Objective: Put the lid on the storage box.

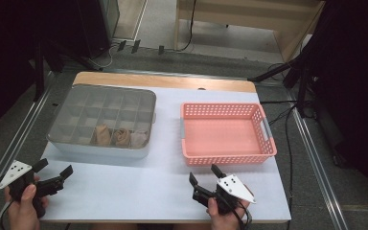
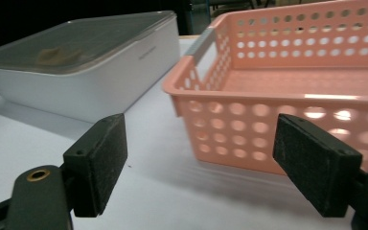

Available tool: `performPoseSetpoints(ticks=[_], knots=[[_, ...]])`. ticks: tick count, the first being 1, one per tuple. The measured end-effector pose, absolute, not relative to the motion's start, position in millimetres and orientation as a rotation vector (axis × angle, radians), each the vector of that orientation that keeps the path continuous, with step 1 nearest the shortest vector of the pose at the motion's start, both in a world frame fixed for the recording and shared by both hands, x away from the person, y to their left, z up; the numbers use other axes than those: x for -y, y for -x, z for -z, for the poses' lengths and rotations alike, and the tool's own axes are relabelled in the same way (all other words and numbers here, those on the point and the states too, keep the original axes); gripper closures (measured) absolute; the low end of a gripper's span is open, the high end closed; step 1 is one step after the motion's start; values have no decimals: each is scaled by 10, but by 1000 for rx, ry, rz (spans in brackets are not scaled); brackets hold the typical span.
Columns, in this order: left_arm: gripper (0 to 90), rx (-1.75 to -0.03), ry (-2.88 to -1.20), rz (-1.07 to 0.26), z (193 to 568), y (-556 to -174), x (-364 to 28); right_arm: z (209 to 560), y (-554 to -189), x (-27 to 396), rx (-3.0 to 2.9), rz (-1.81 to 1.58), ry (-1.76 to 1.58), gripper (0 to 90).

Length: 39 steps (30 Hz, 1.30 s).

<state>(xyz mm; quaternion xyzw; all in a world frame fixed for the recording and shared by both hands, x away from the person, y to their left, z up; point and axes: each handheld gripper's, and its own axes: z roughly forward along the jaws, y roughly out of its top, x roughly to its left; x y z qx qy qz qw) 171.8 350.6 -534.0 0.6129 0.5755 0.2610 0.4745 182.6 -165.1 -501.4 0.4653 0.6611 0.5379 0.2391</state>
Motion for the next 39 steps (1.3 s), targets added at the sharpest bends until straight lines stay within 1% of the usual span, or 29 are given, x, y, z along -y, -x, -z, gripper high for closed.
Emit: performPoseSetpoints(ticks=[6,7,8,9,12,15,27,32,39], knots=[[18,-1406,-1500,-635,5341,-1720,-3506,5056,-1813,1904,-1779,-1429,-1294,198],[18,-1410,-1504,-633,5339,-1721,-3505,5077,-1811,2006,-1761,-1414,-1314,201],[18,-1410,-1504,-633,5339,-1721,-3505,5077,-1811,2006,-1761,-1414,-1314,201],[18,-1408,-1506,-633,5339,-1723,-3503,5092,-1814,2110,-1751,-1399,-1325,201],[18,-1409,-1505,-634,5339,-1723,-3502,5103,-1818,2222,-1729,-1395,-1344,207],[18,-1412,-1504,-633,5339,-1723,-3503,5112,-1819,2428,-1692,-1360,-1352,209],[18,-1409,-1500,-633,5341,-1722,-3506,5171,-1885,2975,-1631,-1300,-1425,209],[18,-1408,-1493,-625,5342,-1719,-3514,5201,-1946,3134,-1611,-1271,-1459,212],[18,-1404,-1484,-624,5345,-1717,-3520,5247,-1988,3245,-1597,-1312,-1485,214]])
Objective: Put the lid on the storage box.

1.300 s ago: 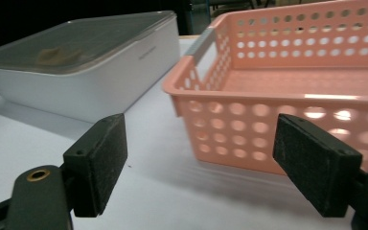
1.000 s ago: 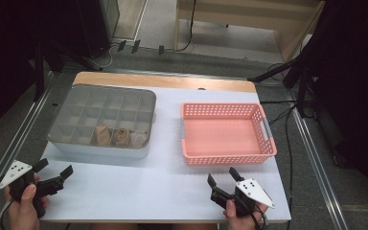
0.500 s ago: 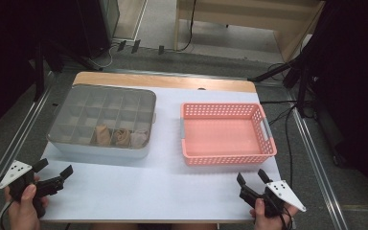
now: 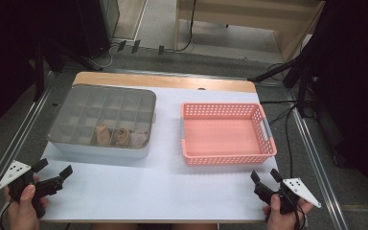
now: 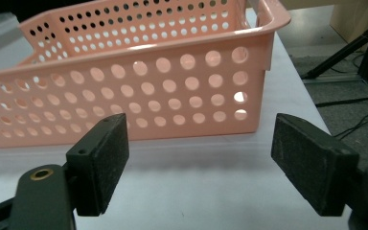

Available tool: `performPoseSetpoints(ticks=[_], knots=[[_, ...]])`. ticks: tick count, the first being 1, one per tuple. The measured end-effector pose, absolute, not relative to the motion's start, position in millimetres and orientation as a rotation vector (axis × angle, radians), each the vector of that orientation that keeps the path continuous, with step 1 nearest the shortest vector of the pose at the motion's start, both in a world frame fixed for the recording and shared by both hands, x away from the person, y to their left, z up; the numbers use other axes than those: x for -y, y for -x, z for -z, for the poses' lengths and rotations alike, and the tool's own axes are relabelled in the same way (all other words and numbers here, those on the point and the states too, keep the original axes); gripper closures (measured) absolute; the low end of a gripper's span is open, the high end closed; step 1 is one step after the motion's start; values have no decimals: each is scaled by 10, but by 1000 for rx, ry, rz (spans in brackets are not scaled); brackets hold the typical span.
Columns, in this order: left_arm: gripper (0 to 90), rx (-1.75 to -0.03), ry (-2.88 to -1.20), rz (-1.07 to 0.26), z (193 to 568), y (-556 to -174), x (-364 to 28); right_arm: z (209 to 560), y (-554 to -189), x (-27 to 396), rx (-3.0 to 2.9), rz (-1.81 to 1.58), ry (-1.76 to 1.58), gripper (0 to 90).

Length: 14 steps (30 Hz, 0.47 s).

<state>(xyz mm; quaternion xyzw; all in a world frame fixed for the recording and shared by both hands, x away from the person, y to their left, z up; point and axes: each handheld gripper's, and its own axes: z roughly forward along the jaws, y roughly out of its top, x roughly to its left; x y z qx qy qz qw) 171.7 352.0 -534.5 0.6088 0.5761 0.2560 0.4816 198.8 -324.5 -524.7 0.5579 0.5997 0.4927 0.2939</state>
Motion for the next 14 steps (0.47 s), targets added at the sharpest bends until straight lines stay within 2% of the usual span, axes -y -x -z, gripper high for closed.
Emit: performPoseSetpoints(ticks=[14], knots=[[18,-1404,-1472,-599,5347,-1717,-3547,5279,-1988,3229,-1614,-1291,-1482,196]])
